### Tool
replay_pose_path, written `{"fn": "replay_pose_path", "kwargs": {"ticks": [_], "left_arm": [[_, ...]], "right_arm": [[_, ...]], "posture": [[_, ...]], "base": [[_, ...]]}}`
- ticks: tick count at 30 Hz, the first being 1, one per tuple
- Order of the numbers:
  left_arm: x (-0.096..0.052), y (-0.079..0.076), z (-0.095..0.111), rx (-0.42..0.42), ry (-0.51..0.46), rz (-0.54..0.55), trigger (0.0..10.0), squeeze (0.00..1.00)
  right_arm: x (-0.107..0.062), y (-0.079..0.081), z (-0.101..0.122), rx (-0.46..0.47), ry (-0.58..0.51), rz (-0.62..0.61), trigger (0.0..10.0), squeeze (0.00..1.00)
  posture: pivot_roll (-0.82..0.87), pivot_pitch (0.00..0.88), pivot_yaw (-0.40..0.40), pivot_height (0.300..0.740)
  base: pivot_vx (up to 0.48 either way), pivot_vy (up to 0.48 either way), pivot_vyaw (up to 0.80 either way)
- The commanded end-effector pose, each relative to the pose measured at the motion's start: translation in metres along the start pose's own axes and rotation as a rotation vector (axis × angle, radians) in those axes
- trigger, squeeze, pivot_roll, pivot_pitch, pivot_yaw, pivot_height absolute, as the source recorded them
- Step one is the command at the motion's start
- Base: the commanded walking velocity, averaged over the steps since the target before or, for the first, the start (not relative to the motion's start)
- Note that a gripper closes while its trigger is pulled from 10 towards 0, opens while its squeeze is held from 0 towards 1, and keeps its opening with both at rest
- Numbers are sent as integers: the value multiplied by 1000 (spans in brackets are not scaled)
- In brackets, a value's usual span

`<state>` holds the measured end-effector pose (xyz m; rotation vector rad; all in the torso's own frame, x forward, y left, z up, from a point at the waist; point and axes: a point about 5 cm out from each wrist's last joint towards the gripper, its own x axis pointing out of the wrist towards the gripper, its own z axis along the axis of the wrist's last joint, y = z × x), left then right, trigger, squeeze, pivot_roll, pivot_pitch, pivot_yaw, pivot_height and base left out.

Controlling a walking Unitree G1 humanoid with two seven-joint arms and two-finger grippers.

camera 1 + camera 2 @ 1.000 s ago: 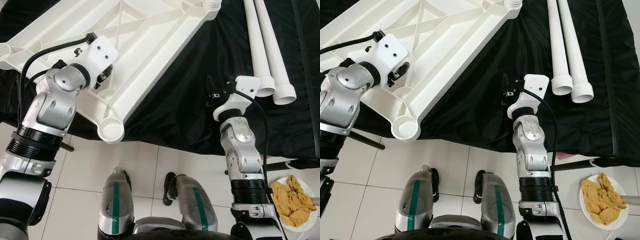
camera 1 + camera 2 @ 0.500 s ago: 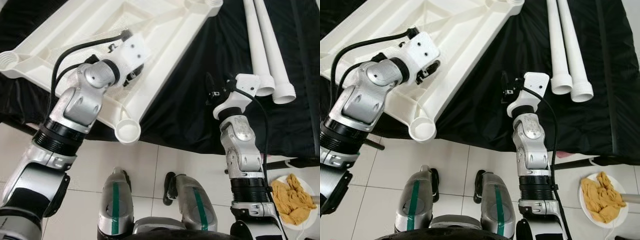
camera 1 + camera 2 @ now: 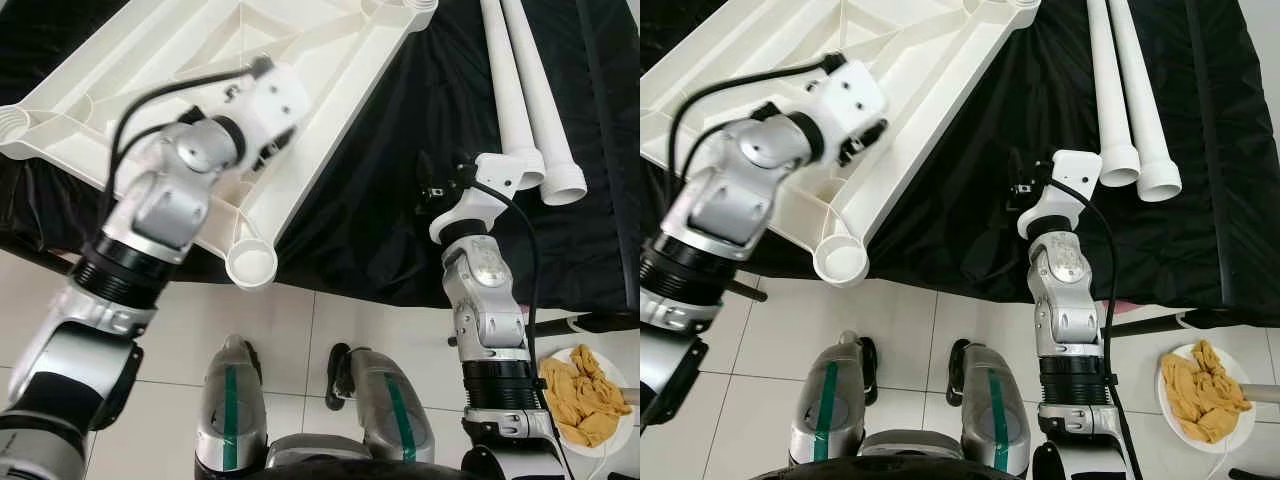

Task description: Building children table

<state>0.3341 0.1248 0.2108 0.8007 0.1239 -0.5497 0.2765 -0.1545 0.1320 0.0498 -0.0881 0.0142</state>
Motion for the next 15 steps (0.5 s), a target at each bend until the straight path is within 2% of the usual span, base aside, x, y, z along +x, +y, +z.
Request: {"fn": "replay_pose_path", "kwargs": {"ticks": [1,3,7,9,13,14,15], "left_arm": [[-1,10,-3,-1,31,85,10000,0],[-5,16,-14,-6,73,112,10000,0],[-7,16,-20,-5,95,112,10000,0],[-9,12,-32,25,148,88,10000,0],[-10,7,-38,34,176,64,10000,0],[-9,-3,-45,49,197,16,10000,0],[-9,-3,-45,49,197,16,10000,0]], "right_arm": [[-1,0,0,6,3,-4,10000,0],[0,2,0,9,4,6,10000,0],[1,4,0,10,4,23,10000,0],[0,8,0,11,9,68,10000,0],[-1,11,0,8,10,100,10000,0],[-5,16,0,5,16,172,10000,0],[-5,16,0,5,16,172,10000,0]], "posture": [[73,111,-39,740],[77,110,-43,740],[79,110,-45,740],[82,108,-49,740],[82,108,-51,740],[76,106,-54,740],[76,106,-54,740]], "base": [[0,0,0],[0,0,0],[0,0,0],[0,0,0],[0,0,0],[0,0,0],[0,0,0]]}}
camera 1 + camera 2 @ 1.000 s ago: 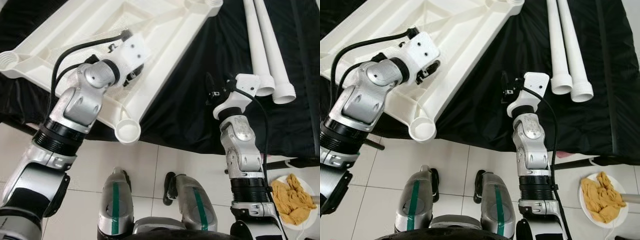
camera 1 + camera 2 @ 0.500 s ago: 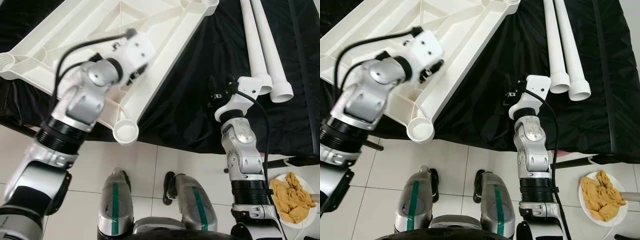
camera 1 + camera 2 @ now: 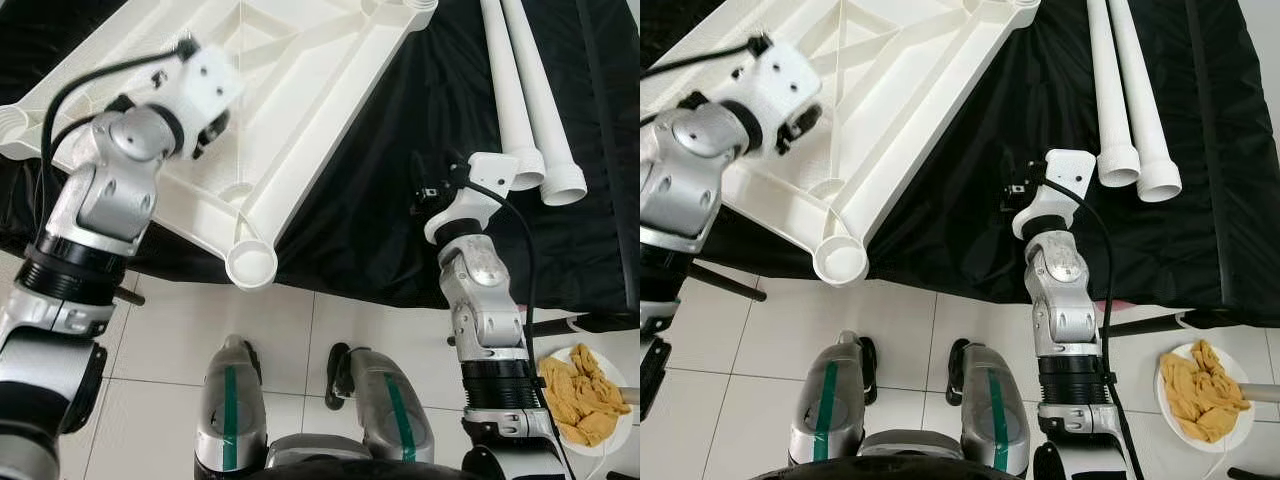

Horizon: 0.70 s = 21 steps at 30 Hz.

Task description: Building children table

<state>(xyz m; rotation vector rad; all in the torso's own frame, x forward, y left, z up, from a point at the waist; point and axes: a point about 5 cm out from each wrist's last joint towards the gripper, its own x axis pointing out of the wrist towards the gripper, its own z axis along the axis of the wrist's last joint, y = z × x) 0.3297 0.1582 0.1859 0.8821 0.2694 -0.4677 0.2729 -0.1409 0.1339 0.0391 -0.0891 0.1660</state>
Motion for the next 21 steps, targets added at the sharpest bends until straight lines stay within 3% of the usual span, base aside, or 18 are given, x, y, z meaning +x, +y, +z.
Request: {"fn": "replay_pose_path", "kwargs": {"ticks": [1,10,21], "left_arm": [[2,-10,-6,33,27,-23,10000,0],[4,-20,-9,66,36,-77,10000,0],[8,-43,11,91,-53,-172,10000,0]], "right_arm": [[-4,6,0,9,13,74,10000,0],[-13,14,3,20,10,199,10000,0],[-14,0,7,-8,5,189,10000,0]], "posture": [[73,107,-52,740],[61,102,-51,740],[42,98,-39,740]], "base": [[0,0,0],[0,0,0],[0,0,0]]}}
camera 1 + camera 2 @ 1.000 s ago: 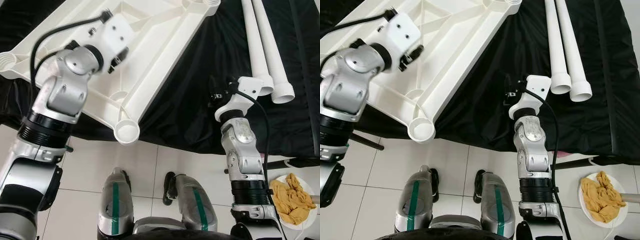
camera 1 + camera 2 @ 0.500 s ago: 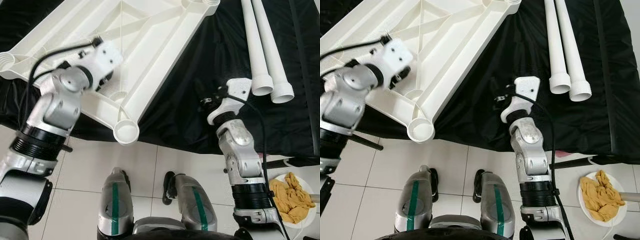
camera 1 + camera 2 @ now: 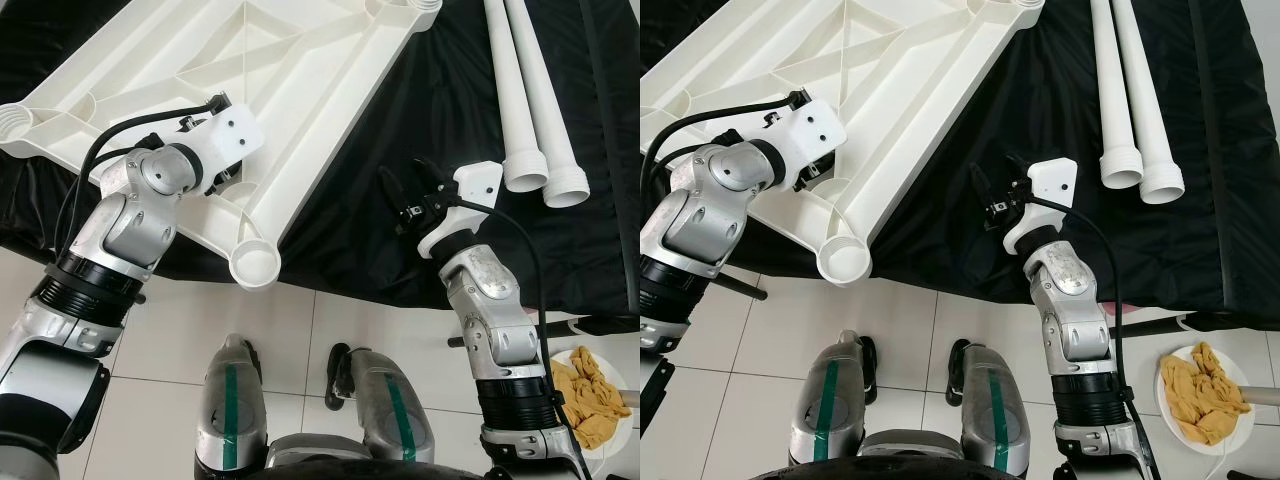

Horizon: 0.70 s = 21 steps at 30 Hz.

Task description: Building children table

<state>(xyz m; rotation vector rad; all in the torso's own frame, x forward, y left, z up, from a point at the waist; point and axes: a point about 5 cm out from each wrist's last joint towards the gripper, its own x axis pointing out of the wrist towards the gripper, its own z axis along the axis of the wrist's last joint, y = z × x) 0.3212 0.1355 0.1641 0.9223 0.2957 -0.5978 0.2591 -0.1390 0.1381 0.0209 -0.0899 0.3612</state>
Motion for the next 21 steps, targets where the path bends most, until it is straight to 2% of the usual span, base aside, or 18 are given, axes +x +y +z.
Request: {"fn": "replay_pose_path", "kwargs": {"ticks": [1,7,11,18,21], "left_arm": [[3,-14,13,29,-53,-57,10000,0],[6,-20,27,22,-99,-76,10000,0],[11,-29,50,19,-162,-103,10000,0],[20,-31,75,18,-215,-94,10000,0],[21,-31,78,22,-220,-91,10000,0]], "right_arm": [[-3,-6,3,4,-2,-11,10000,0],[-4,-8,4,10,-2,-14,10000,0],[-3,-6,5,20,-7,-8,10000,0],[-1,-5,6,28,-12,-8,10000,0],[-1,-5,6,30,-13,-9,10000,0]], "posture": [[41,100,-38,740],[44,110,-37,740],[44,117,-34,740],[44,117,-32,740],[44,117,-32,740]], "base": [[0,0,0],[0,0,0],[0,0,0],[0,0,0],[0,0,0]]}}
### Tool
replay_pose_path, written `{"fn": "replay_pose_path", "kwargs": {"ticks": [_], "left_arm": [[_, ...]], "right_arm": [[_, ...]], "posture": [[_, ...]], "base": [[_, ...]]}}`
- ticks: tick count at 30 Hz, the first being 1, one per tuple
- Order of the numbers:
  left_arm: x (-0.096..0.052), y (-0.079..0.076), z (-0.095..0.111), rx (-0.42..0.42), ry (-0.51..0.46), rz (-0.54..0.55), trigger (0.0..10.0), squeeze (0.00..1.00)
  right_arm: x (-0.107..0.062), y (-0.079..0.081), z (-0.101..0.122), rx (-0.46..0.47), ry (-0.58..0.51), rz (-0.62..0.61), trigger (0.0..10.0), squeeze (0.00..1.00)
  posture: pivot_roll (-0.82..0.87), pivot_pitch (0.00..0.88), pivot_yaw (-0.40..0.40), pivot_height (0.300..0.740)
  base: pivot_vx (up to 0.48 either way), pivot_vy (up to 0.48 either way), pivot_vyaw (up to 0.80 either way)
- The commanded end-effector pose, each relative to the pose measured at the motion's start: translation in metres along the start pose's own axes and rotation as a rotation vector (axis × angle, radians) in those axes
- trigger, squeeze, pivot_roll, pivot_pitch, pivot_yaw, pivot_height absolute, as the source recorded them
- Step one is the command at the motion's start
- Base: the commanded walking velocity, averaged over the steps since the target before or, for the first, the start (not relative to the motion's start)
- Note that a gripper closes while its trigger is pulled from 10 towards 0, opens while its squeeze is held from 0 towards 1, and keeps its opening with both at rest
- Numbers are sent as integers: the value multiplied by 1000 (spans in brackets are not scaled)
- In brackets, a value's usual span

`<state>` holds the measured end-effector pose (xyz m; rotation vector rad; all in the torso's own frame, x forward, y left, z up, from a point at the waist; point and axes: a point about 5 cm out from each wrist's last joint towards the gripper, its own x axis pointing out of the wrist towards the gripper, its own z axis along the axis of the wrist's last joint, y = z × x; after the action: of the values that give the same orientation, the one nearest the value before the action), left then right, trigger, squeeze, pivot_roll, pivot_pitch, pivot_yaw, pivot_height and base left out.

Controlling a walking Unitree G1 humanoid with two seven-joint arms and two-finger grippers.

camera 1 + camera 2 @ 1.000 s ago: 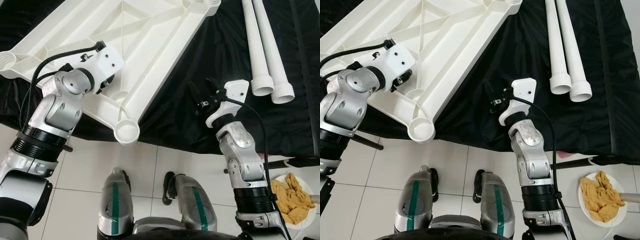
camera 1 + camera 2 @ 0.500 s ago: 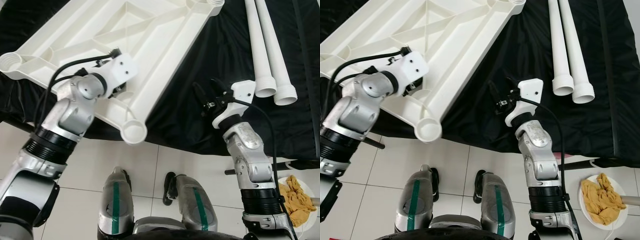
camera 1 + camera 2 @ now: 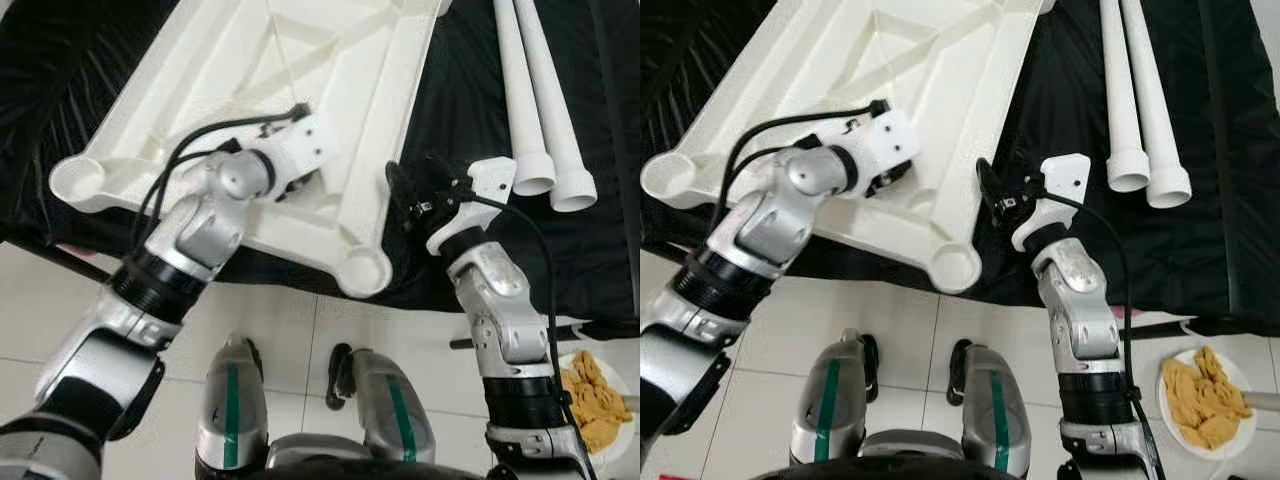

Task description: Building children table

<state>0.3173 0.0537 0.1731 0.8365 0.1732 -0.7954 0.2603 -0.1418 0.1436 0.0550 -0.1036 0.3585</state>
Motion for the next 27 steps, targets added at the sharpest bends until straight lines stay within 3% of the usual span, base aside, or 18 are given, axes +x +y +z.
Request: {"fn": "replay_pose_path", "kwargs": {"ticks": [1,8,14,18,23,27], "left_arm": [[2,3,9,26,-25,30,10000,0],[-2,17,4,33,-13,67,10000,0],[-29,36,-2,-34,-124,75,10000,0],[-38,35,-3,-81,-187,38,10000,0],[-63,8,-7,-83,-299,-192,10000,0],[-65,4,-8,-88,-306,-227,10000,0]], "right_arm": [[-1,-1,1,1,5,-5,10000,0],[-1,0,1,6,1,-13,10000,0],[1,-4,2,9,-21,-46,10000,0],[2,-4,2,11,-21,-48,10000,0],[5,-4,1,13,-19,-28,10000,0],[5,-4,1,15,-19,-24,10000,0]], "posture": [[42,118,-30,740],[40,118,-29,740],[49,114,-31,740],[53,113,-33,740],[71,112,-43,740],[75,112,-45,740]], "base": [[0,0,0],[0,0,0],[0,0,0],[0,0,0],[0,0,0],[0,0,0]]}}
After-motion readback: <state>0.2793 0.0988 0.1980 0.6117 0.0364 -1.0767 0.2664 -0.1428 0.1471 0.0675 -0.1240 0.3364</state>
